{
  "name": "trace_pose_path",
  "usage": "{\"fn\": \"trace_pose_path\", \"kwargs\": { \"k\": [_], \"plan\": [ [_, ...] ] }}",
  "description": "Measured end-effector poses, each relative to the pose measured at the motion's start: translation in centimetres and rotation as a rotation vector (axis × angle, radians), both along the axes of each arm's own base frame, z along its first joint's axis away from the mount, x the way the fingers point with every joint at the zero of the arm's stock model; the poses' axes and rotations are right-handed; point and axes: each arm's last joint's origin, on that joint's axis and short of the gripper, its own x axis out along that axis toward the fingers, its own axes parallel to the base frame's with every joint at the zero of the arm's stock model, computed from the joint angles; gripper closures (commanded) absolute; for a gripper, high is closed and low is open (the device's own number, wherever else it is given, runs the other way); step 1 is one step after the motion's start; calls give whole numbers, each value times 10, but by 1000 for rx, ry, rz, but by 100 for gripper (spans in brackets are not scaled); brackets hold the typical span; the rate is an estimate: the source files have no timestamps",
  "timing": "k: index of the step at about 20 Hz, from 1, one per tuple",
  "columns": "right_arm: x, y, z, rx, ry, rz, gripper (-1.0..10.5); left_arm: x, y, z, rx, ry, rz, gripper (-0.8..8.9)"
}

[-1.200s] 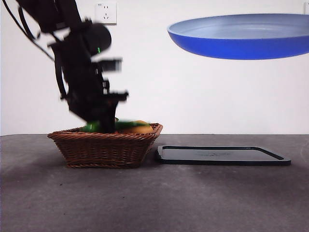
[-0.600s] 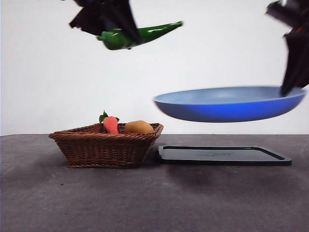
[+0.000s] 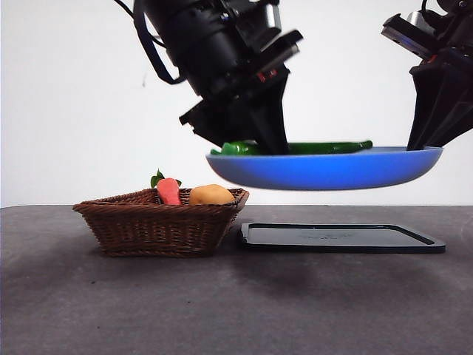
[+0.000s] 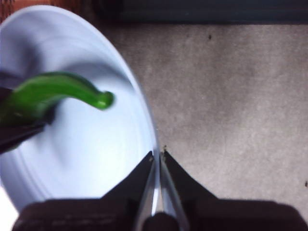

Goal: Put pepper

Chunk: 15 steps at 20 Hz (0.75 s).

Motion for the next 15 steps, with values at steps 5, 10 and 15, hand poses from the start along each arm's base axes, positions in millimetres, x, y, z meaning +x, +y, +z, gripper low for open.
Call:
{"fn": "trace_pose_path", "kwargs": {
  "k": [5,10,15],
  "plan": [
    [0,0,0,0,1,0,943,-1,-2,0,-9,-5,-3,578],
    [0,0,0,-1,1,0,944,-1,-2,1,-10,-4,-3,568],
    [0,0,0,-1,2,0,944,-14,10,32,-58,-55,-3,568]
  ]
}}
